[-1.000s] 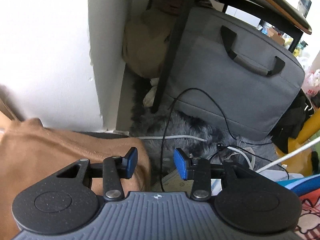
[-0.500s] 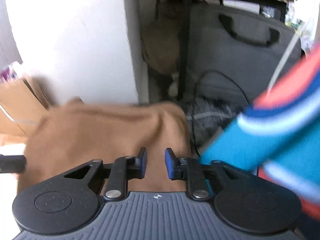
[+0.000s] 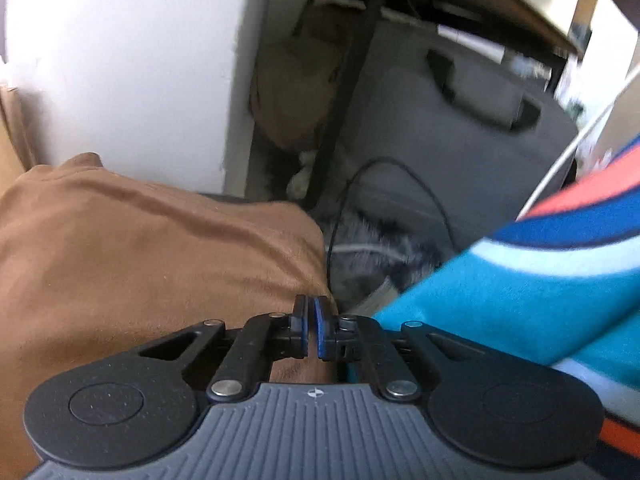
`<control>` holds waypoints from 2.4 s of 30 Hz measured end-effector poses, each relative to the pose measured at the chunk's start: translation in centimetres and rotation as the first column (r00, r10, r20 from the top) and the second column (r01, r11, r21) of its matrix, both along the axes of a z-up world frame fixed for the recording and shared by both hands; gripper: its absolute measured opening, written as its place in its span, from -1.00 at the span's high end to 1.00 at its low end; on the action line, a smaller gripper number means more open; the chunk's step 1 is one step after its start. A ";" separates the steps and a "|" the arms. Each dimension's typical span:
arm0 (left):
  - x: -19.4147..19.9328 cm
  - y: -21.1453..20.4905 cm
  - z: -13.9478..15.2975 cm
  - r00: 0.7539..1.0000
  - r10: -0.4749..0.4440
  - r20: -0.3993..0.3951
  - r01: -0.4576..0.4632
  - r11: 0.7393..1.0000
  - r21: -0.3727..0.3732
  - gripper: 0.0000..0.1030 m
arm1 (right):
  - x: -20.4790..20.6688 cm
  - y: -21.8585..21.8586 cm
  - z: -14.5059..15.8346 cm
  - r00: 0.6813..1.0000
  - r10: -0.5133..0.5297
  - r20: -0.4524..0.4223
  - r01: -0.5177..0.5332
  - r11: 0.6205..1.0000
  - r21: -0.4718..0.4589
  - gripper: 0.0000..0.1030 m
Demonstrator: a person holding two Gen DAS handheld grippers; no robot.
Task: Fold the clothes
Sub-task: 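Lower the brown shirt stack onto the pile beside the blue blanket, then open both tools and release the brown shirt stack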
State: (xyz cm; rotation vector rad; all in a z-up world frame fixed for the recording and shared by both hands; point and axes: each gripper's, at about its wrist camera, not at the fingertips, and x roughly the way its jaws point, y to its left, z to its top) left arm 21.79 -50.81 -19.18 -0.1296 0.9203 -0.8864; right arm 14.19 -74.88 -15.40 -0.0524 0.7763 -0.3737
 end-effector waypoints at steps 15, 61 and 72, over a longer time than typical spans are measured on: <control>-5.6 3.4 -0.9 0.996 0.075 -0.056 -0.077 0.996 -0.038 0.14 | -8.3 3.3 -1.4 0.996 -0.043 0.074 0.036 0.995 0.089 0.82; -12.1 13.8 -0.1 0.972 0.141 -0.188 -0.097 0.969 0.226 -0.77 | -19.3 9.0 -1.6 0.990 -0.142 -0.006 0.141 0.979 0.149 -0.91; -12.6 13.3 4.7 0.968 0.171 -0.182 -0.103 0.937 0.332 -0.91 | -19.4 9.6 1.5 0.991 -0.115 -0.064 0.128 0.962 0.242 -0.93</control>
